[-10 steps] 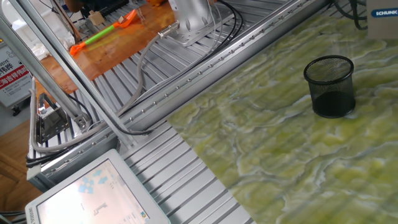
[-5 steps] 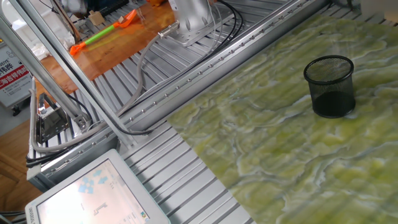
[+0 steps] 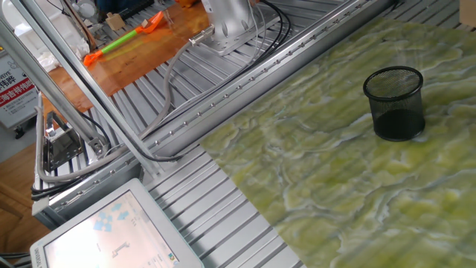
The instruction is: Put the pen into the pen holder
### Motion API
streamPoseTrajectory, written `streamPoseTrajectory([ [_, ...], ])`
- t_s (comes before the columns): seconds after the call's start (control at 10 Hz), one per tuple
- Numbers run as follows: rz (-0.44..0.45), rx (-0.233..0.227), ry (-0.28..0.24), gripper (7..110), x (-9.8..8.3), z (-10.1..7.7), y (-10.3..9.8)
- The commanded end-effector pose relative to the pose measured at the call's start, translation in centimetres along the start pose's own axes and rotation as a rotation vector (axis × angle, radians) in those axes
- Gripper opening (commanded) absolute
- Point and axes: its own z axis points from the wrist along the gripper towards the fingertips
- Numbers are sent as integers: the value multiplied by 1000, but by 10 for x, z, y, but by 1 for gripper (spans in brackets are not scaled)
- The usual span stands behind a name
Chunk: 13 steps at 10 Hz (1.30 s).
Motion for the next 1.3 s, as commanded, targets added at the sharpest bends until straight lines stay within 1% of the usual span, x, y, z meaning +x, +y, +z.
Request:
streamPoseTrajectory([
  [0.0,-27,-3,-109,7,13,-16,-39],
  [0.1,-26,74,-57,7,34,-12,-67],
  [0.2,-14,109,-37,7,45,-9,-82],
  [0.4,-24,88,-54,7,55,2,-92],
  [0.5,-36,81,-63,7,55,5,-93],
  [0.6,-40,81,-62,7,50,4,-90],
  [0.8,-46,89,-61,7,39,4,-87],
  [0.9,-50,104,-57,7,32,3,-86],
  [1.1,-46,113,-37,7,27,4,-83],
  [1.2,-42,117,-30,7,29,4,-84],
])
